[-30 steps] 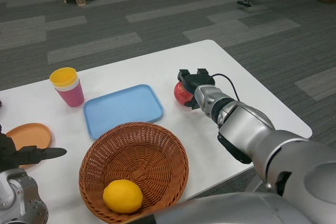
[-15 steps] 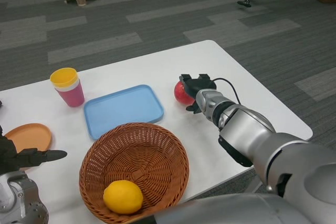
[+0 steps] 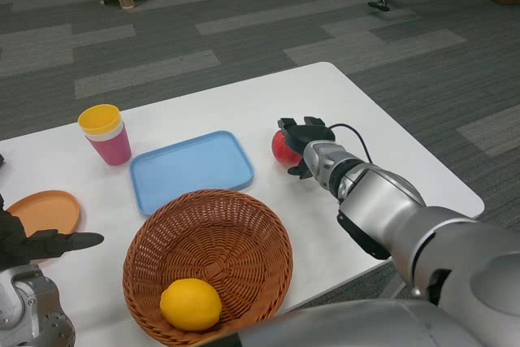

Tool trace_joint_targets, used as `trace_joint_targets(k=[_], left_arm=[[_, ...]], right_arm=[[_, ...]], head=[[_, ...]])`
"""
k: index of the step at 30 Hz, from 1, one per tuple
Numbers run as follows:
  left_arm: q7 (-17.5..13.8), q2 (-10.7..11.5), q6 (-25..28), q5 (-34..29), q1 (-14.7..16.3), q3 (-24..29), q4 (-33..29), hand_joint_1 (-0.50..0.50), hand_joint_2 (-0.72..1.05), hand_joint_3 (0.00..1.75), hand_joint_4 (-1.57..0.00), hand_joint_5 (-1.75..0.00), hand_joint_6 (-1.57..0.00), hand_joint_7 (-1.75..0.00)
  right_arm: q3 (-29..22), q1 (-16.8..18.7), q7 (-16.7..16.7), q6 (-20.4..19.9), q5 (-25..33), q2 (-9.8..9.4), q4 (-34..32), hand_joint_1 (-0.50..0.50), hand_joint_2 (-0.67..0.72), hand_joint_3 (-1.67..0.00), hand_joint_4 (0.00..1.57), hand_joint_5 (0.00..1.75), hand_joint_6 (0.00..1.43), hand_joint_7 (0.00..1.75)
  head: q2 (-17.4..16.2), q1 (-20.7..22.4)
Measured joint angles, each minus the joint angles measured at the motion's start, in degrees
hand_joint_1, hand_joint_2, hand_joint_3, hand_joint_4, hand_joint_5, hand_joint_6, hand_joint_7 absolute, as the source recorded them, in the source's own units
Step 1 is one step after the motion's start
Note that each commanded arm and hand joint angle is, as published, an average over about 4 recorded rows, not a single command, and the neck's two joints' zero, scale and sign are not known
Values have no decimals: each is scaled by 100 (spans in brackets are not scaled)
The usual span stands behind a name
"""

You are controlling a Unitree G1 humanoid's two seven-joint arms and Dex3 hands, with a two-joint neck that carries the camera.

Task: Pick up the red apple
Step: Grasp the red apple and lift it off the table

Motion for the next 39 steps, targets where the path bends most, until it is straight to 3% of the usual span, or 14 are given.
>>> trace_joint_targets(k=[4, 10, 13, 17, 27, 28, 30, 32, 34, 36, 39], left_arm=[[0, 0, 0, 0, 1, -5, 0, -50, -64, 9, 0, 0, 0, 0], [0, 0, 0, 0, 1, -11, 0, -50, -64, 9, 0, 0, 0, 0], [0, 0, 0, 0, 2, -12, 0, -50, -64, 9, 0, 0, 0, 0], [0, 0, 0, -1, 2, -13, 0, -50, -64, 9, 0, 0, 0, 0], [0, 0, 0, -1, 2, -13, 0, -50, -64, 9, 0, 0, 0, 0], [0, 0, 0, -1, 2, -13, 0, -50, -66, 9, 0, 0, 0, 0], [0, 0, 0, -1, 2, -12, 0, -50, -66, 9, 0, 0, 0, 0], [0, 0, 0, -1, 2, -12, 0, -50, -64, 9, 0, 0, 0, 0], [0, 0, 0, -1, 2, -12, 0, -50, -64, 9, 0, 0, 0, 0], [0, -1, 0, -1, 3, -12, 0, -50, -64, 9, 0, 0, 0, 0], [0, -1, -1, -1, 3, -11, 0, -50, -64, 9, 0, 0, 0, 0]], right_arm=[[-4, -1, -54, -2, 0, 18, 67, -46, -54, -71, 0, 0, 0, 19], [-9, -10, -62, -4, 3, 37, 105, -46, -54, -56, 0, 0, 0, 5], [-45, -12, -63, -6, 5, 39, 119, -46, -54, -56, 0, 0, 0, 0], [-127, -14, -63, -12, 8, 41, 153, -46, -51, -48, 0, 0, 0, 0], [-206, -24, -65, -17, 10, 62, 203, -48, -54, -52, 0, 0, 0, 0], [-211, -25, -65, -18, 10, 67, 204, -48, -54, -56, 0, 2, 0, 0], [-228, -26, -65, -22, 11, 70, 208, -47, -54, -69, 0, 27, 0, 3], [-262, -26, -65, -37, 13, 72, 216, -48, -54, -93, 15, 92, 0, 33], [-329, -26, -66, -64, 15, 75, 233, -50, -54, -121, 49, 150, 7, 93], [-411, -24, -78, -90, 17, 78, 259, -50, -54, -139, 77, 165, 20, 133], [-462, -21, -105, -109, 19, 81, 278, -50, -49, -151, 101, 165, 59, 155]], head=[[-12, -16], [-24, -8], [-23, 16], [-24, 22], [-60, 25], [-64, 27], [-68, 27], [-70, 24], [-72, 14], [-72, 6], [-75, 5]])
